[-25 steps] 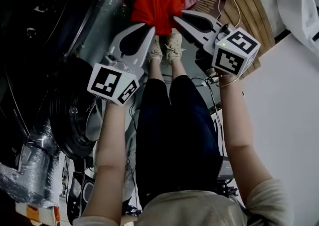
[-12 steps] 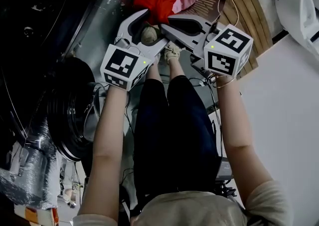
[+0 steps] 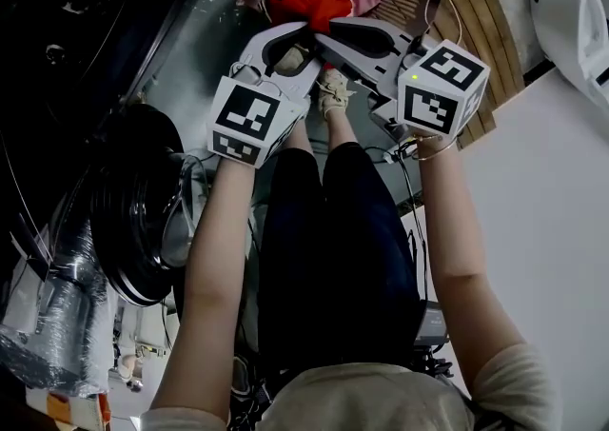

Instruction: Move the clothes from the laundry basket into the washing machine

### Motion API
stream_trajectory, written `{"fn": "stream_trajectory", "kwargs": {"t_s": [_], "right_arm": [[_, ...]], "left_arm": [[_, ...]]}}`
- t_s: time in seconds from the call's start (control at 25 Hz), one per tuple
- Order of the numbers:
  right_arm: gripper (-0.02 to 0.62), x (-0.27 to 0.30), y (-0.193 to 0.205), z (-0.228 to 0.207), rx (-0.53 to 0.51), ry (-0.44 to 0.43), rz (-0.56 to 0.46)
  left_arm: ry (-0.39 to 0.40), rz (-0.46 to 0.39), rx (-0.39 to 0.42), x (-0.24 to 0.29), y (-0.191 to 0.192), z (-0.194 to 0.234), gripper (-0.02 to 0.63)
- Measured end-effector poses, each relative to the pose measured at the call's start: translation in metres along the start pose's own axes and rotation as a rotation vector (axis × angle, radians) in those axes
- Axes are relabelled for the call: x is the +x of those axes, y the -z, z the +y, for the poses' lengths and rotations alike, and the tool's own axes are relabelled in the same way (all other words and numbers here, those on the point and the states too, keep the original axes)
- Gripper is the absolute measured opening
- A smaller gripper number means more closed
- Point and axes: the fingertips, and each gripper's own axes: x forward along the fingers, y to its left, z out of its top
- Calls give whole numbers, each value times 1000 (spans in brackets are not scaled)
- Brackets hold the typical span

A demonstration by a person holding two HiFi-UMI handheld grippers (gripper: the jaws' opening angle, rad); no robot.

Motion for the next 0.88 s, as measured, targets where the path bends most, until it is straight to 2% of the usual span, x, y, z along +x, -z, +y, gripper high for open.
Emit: {"fn": "stream_trajectory", "kwargs": {"t_s": [0.12, 0.2, 0.32, 0.4, 0.52, 0.56, 0.72, 0.8, 0.88], "right_arm": [[50, 4, -6, 11, -21, -33, -19], [51, 4, -9, 11, -39, -21, -39], [51, 7, 3, 0, 5, 5, -31], [49, 13, 14, -11, 2, 65, -26], [9, 15, 22, -32, -71, 239, -71], [9, 16, 26, -36, -76, 266, -73], [9, 25, 39, -35, -13, 252, -60], [9, 27, 40, -31, -8, 236, -63], [9, 28, 41, -29, -15, 217, -58]], "left_arm": [[-66, -22, -57, -17, 4, 16, 112], [-131, -48, -126, -34, 11, 35, 109], [-218, -87, -184, -55, 18, 58, 109], [-262, -119, -204, -61, 19, 67, 110], [-342, -181, -241, -68, 14, 81, 109], [-374, -215, -258, -72, 10, 86, 109], [-535, -365, -308, -96, -7, 118, 101], [-609, -409, -338, -109, -10, 140, 98], [-645, -438, -367, -116, -12, 158, 95]]}}
